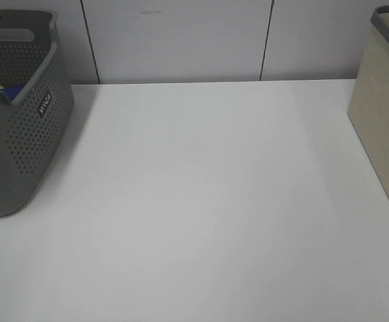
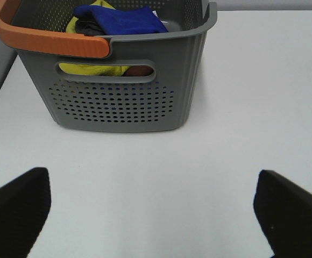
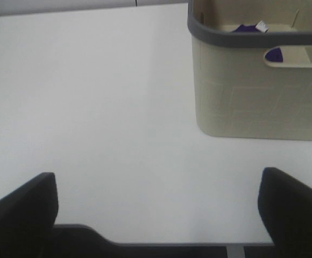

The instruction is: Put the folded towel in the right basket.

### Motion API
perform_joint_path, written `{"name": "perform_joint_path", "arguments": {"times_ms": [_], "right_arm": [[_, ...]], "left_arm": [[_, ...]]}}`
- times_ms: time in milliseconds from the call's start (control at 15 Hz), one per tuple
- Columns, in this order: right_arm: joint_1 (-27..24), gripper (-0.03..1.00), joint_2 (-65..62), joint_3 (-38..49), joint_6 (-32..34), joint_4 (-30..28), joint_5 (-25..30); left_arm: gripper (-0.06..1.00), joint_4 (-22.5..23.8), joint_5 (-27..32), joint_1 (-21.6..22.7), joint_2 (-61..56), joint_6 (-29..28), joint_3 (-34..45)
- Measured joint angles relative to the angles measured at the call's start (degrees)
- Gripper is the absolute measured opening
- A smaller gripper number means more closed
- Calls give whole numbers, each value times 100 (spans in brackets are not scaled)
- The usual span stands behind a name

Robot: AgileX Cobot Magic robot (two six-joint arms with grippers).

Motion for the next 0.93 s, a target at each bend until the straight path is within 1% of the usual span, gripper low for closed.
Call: {"name": "perform_joint_path", "arguments": {"times_ms": [67, 200, 267, 400, 933], "right_arm": [[0, 97, 0, 97, -92, 0, -52], [0, 97, 6, 607, -258, 11, -607], [0, 97, 11, 837, -258, 29, -762], [0, 97, 17, 951, -218, 40, -682], [0, 97, 17, 968, -206, 92, -682]], "left_arm": [[99, 0, 0, 0, 0, 0, 0], [99, 0, 0, 0, 0, 0, 0], [99, 0, 0, 0, 0, 0, 0], [99, 0, 0, 0, 0, 0, 0], [99, 0, 0, 0, 0, 0, 0]]}}
